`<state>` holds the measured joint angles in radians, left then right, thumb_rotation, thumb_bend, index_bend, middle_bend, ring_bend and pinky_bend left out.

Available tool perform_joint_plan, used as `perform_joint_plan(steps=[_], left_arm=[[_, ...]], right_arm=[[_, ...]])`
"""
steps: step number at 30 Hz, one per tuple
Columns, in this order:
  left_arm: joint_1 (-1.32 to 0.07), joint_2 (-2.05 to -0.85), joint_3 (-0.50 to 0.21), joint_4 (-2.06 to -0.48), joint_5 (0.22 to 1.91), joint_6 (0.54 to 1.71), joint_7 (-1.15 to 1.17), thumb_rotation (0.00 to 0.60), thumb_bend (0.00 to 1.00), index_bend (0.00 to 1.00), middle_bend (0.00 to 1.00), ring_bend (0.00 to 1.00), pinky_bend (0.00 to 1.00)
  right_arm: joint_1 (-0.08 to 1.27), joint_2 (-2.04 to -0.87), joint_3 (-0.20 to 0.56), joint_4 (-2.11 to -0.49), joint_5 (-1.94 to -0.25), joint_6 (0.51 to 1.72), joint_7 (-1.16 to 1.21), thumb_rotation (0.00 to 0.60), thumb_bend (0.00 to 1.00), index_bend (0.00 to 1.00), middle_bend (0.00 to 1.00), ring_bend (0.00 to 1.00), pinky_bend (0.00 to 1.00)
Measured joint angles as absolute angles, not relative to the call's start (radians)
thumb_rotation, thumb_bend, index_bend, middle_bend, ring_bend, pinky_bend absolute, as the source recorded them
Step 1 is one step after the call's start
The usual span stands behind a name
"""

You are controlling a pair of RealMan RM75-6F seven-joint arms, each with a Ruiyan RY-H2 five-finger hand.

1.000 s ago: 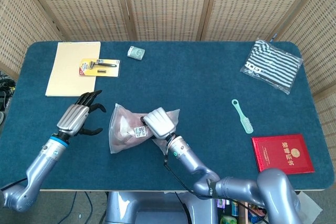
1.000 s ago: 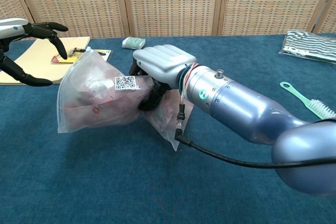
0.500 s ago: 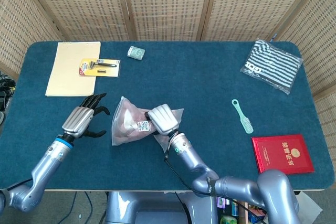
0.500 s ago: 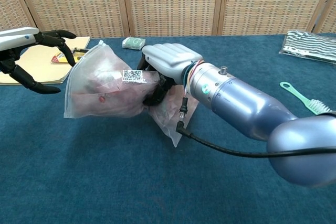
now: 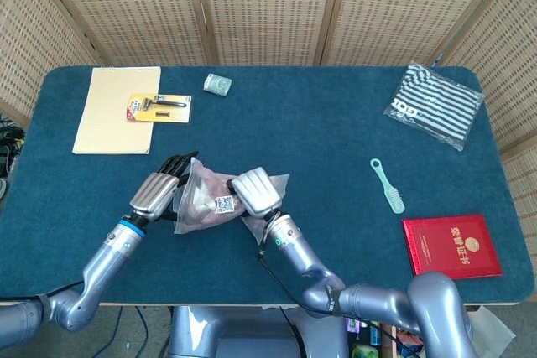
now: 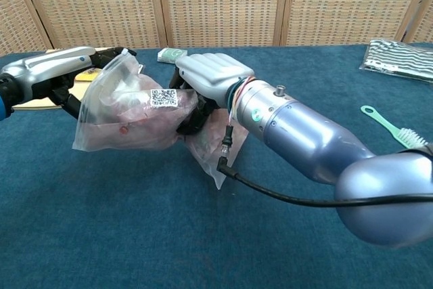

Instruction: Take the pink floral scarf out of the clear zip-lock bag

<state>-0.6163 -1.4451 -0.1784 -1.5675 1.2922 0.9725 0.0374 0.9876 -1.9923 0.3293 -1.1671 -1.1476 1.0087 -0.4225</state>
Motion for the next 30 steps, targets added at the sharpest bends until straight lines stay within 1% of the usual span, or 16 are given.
perform_joint_plan(steps=[4,6,8,10,13,16,24,30], left_arm=[[-0.624,-1.461,-0.179,-1.564,1.290,0.978,0.051,0.600,0.23,0.38,0.00,0.00,0.00],[-0.628,-1.468,-0.180,-1.564,1.287,0.980,0.055,0.600,0.23,0.41,0.00,0.00,0.00],[-0.631,-1.474,-0.180,-1.561,1.285,0.983,0.063,0.600,0.23,0.49,0.00,0.00,0.00],[-0.633,-1.480,-0.180,-1.559,1.283,0.988,0.071,0.600,0.26,0.59,0.00,0.00,0.00],[-0.637,-1.486,-0.179,-1.552,1.278,0.987,0.085,0.600,0.34,0.64,0.00,0.00,0.00],[-0.641,-1.494,-0.179,-1.542,1.270,0.993,0.100,0.600,0.39,0.67,0.00,0.00,0.00],[-0.652,-1.505,-0.181,-1.522,1.266,1.003,0.116,0.600,0.44,0.69,0.00,0.00,0.00],[-0.674,-1.517,-0.194,-1.521,1.234,0.983,0.144,0.600,0.45,0.69,0.00,0.00,0.00]], right_arm=[[0.988,-1.992,0.333,-1.173,-1.146,1.009,-0.424,0.600,0.47,0.69,0.76,0.69,0.79],[0.988,-1.991,0.334,-1.175,-1.145,1.010,-0.426,0.600,0.47,0.69,0.76,0.69,0.79],[0.988,-1.990,0.335,-1.178,-1.145,1.010,-0.427,0.600,0.47,0.69,0.76,0.69,0.79],[0.987,-1.989,0.336,-1.181,-1.144,1.011,-0.429,0.600,0.47,0.69,0.76,0.69,0.79],[0.984,-1.986,0.335,-1.185,-1.143,1.010,-0.429,0.600,0.47,0.69,0.76,0.69,0.79],[0.982,-1.984,0.333,-1.187,-1.144,1.011,-0.430,0.600,0.47,0.69,0.76,0.69,0.79],[0.980,-1.983,0.331,-1.190,-1.139,1.009,-0.441,0.600,0.47,0.69,0.76,0.69,0.79],[0.979,-1.988,0.327,-1.184,-1.136,1.010,-0.454,0.600,0.49,0.69,0.75,0.69,0.79]])
